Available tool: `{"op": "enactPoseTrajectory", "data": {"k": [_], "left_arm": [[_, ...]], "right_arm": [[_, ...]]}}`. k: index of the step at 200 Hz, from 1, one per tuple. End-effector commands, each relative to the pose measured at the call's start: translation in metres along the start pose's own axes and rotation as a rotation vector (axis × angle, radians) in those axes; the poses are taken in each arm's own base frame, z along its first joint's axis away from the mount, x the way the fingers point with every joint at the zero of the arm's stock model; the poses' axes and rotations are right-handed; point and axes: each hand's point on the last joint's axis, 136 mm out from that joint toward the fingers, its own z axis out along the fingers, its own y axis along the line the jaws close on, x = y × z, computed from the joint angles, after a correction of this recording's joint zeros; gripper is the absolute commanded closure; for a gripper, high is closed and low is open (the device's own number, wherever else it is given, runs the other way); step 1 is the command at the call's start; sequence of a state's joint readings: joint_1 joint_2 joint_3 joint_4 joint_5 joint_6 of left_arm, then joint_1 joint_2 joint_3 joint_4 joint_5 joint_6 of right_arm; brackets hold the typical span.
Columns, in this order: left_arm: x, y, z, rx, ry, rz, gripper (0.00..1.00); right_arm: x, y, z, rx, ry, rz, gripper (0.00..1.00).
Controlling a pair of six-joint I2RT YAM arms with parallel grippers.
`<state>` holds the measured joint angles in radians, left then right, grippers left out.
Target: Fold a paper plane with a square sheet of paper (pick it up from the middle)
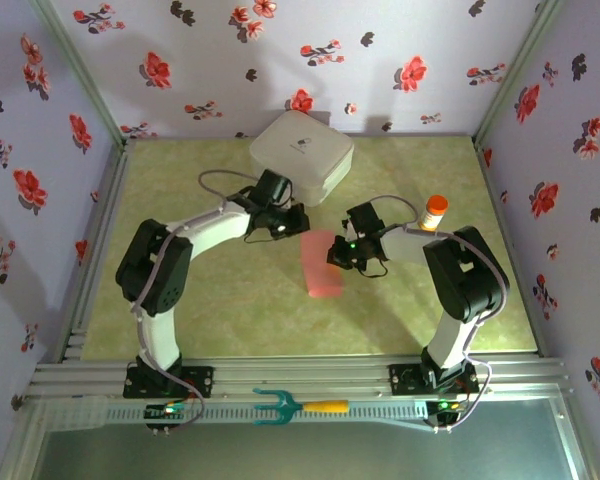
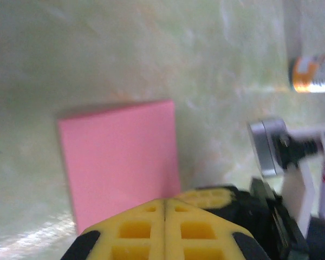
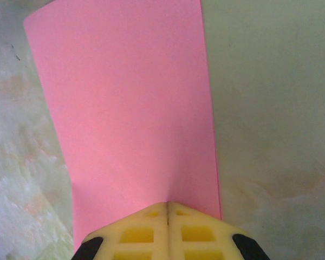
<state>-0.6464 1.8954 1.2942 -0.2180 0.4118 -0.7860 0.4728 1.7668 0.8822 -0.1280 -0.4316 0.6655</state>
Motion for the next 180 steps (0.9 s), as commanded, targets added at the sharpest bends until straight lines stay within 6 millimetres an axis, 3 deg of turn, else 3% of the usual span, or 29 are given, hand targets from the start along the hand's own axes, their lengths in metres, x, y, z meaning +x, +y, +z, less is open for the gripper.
{"op": "enactPoseTrajectory", "data": {"k": [1,20,87,145,180], "left_arm": [[0.041,-0.003,0.013,0.1,0.123,-0.015,1.0],[0.053,0.003,0.019,0.107,0.135,-0.034,1.0],[0.06,0.009,0.031,0.133,0.15,-0.077,1.0],[0.083,0.043,0.044,0.043,0.223,-0.102,1.0],[0.099,0.076,0.047,-0.037,0.24,-0.113,1.0]], "right_arm": [[0.025,-0.045,0.005,0.161,0.057,0.079,1.0],[0.025,-0.045,0.005,0.163,0.057,0.078,1.0],[0.027,-0.047,0.004,0.169,0.064,0.076,1.0],[0.028,-0.05,0.005,0.18,0.064,0.078,1.0],[0.029,-0.053,0.004,0.19,0.06,0.079,1.0]]}}
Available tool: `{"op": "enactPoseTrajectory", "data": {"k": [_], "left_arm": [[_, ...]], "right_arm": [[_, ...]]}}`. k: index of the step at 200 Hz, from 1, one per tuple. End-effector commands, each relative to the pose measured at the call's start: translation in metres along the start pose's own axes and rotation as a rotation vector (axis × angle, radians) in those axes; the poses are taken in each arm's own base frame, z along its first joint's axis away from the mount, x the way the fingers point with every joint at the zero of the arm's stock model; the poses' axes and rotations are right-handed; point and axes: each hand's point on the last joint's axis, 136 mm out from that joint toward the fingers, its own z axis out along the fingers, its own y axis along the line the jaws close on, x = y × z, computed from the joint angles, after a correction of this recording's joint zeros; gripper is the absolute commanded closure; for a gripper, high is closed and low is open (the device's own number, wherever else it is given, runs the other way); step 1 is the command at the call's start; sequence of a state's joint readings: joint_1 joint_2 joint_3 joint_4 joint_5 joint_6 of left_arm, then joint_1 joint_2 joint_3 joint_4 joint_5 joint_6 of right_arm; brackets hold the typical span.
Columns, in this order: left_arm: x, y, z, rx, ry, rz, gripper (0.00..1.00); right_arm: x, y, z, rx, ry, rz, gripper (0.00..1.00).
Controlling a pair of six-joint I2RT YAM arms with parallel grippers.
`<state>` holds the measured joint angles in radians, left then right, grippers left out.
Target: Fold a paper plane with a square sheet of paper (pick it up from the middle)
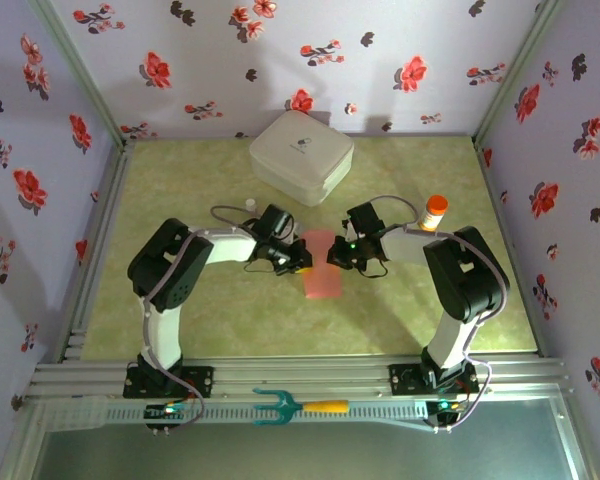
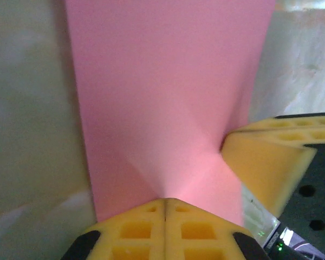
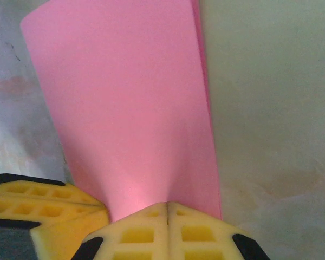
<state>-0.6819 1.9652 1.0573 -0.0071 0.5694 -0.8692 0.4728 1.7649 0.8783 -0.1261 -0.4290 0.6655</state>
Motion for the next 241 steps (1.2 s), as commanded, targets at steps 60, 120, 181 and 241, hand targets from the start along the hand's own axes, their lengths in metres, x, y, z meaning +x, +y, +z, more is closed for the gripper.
{"op": "enactPoseTrajectory", "data": {"k": [60,120,181,241], "left_arm": [[-0.002,-0.003,-0.029,-0.04,-0.063,0.065,1.0],[0.014,-0.038,-0.023,0.07,-0.001,0.063,1.0],[0.032,0.0,0.004,0.004,0.07,0.033,1.0],[0.043,0.035,-0.003,-0.029,0.061,0.025,1.0]], "right_arm": [[0.03,-0.053,0.005,0.189,0.061,0.084,1.0],[0.029,-0.053,0.005,0.188,0.058,0.083,1.0],[0.03,-0.054,0.006,0.189,0.063,0.083,1.0],[0.03,-0.054,0.006,0.192,0.068,0.079,1.0]]}}
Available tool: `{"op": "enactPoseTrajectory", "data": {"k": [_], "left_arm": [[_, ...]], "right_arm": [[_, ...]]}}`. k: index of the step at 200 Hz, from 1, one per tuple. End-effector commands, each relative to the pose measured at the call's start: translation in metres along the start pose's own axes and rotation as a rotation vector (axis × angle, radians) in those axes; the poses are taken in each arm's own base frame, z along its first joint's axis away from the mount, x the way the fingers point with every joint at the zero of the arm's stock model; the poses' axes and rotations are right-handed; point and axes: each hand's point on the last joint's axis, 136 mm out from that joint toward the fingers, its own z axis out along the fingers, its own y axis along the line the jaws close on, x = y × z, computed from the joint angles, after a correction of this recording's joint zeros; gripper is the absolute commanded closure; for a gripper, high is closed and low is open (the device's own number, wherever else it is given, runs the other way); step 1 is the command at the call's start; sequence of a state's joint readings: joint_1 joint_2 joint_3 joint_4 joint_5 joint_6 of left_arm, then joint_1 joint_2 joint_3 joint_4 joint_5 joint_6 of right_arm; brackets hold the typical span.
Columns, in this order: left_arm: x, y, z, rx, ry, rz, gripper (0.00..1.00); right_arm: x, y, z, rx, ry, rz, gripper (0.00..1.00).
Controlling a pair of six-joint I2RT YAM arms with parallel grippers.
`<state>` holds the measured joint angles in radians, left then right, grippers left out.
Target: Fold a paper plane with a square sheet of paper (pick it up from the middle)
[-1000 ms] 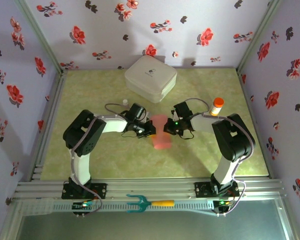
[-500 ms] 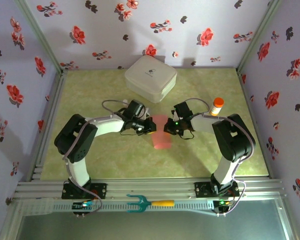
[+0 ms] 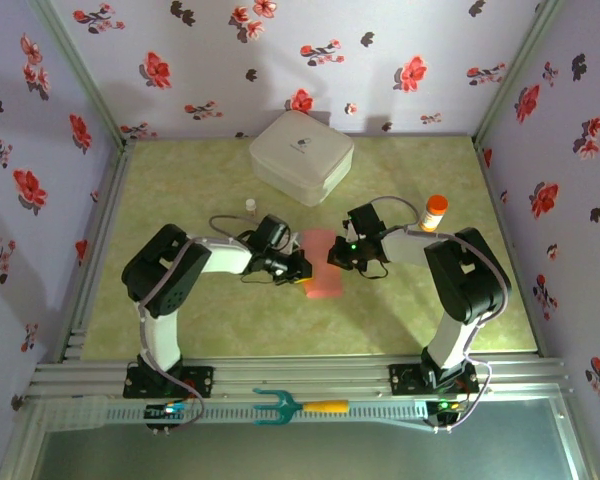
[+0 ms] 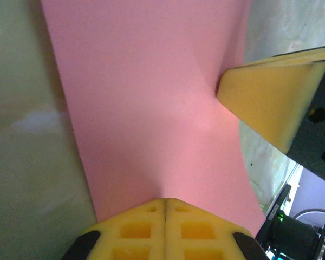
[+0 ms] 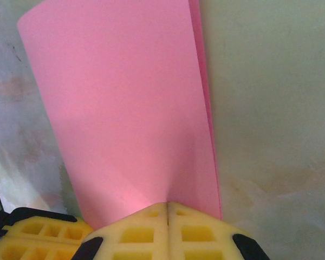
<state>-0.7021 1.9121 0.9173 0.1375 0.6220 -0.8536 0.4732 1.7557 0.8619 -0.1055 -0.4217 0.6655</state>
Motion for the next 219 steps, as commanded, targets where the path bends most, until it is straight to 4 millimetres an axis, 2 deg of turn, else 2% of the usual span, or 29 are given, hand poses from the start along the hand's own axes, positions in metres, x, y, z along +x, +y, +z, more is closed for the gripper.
{"op": "enactPoseTrajectory", "data": {"k": [1,20,53,80,93,122,180,219], "left_arm": [[0.018,0.033,-0.004,-0.099,0.04,-0.04,1.0],[0.017,0.025,-0.005,-0.083,0.038,-0.024,1.0],[0.006,-0.012,-0.017,-0.03,0.0,0.015,1.0],[0.008,-0.033,-0.015,0.042,0.01,-0.003,1.0],[0.011,-0.035,-0.011,0.056,0.021,-0.005,1.0],[0.019,-0.022,0.0,0.048,0.049,-0.037,1.0],[0.046,0.028,0.009,-0.071,0.109,-0.069,0.99],[0.056,0.034,0.001,-0.102,0.115,-0.033,0.97]], "right_arm": [[0.031,-0.053,0.006,0.195,0.083,0.084,1.0],[0.031,-0.053,0.006,0.195,0.083,0.085,1.0],[0.03,-0.053,0.004,0.2,0.074,0.084,1.0],[0.031,-0.053,0.004,0.198,0.075,0.085,1.0],[0.031,-0.053,0.004,0.197,0.072,0.089,1.0],[0.031,-0.054,0.003,0.198,0.064,0.091,1.0],[0.033,-0.058,0.006,0.203,0.069,0.095,1.0],[0.033,-0.057,0.005,0.205,0.067,0.091,1.0]]}}
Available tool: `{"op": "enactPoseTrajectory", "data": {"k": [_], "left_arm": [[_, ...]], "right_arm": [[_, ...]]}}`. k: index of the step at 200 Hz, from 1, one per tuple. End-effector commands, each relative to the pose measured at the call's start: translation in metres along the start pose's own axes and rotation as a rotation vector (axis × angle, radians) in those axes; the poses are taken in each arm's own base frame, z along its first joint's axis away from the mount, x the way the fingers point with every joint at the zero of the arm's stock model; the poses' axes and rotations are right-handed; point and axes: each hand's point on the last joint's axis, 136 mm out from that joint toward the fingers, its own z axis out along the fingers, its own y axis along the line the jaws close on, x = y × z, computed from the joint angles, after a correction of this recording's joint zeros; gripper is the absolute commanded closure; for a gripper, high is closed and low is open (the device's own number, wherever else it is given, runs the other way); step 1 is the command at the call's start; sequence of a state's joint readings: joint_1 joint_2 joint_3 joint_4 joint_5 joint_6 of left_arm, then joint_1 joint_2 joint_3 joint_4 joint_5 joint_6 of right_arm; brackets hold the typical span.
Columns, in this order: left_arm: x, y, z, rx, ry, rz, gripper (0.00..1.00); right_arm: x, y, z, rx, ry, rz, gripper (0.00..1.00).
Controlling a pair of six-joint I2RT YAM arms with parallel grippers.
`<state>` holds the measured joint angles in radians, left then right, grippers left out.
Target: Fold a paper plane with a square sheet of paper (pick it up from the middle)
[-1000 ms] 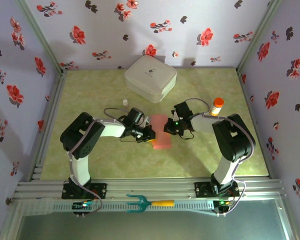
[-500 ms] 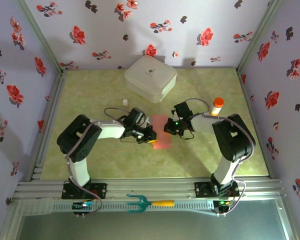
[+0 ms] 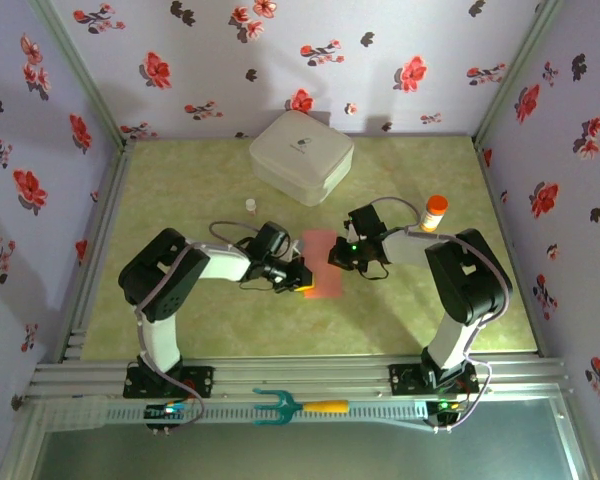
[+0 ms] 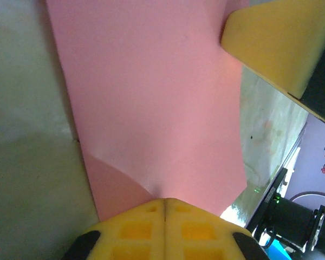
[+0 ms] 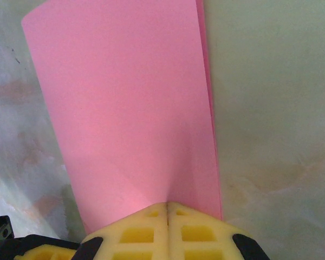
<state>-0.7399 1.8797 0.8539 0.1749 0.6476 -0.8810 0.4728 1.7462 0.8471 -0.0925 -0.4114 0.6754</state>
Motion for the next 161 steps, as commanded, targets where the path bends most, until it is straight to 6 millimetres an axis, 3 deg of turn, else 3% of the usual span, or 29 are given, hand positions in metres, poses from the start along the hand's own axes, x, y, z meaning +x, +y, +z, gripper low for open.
{"op": "enactPoseTrajectory", "data": {"k": [1,41,85,127,161], "left_arm": [[0.03,0.037,-0.001,-0.124,0.069,-0.035,0.97],[0.031,0.014,-0.007,-0.166,0.08,0.082,0.97],[0.016,-0.011,-0.007,-0.115,0.035,0.097,0.97],[0.017,-0.003,-0.001,-0.119,0.046,0.077,0.97],[0.038,0.017,0.0,-0.158,0.112,0.046,0.98]], "right_arm": [[0.032,-0.055,0.005,0.203,0.078,0.082,1.0],[0.032,-0.056,0.005,0.205,0.079,0.082,1.0],[0.033,-0.056,0.005,0.209,0.081,0.082,1.0],[0.032,-0.056,0.006,0.207,0.084,0.082,1.0],[0.033,-0.056,0.006,0.209,0.083,0.081,1.0]]}}
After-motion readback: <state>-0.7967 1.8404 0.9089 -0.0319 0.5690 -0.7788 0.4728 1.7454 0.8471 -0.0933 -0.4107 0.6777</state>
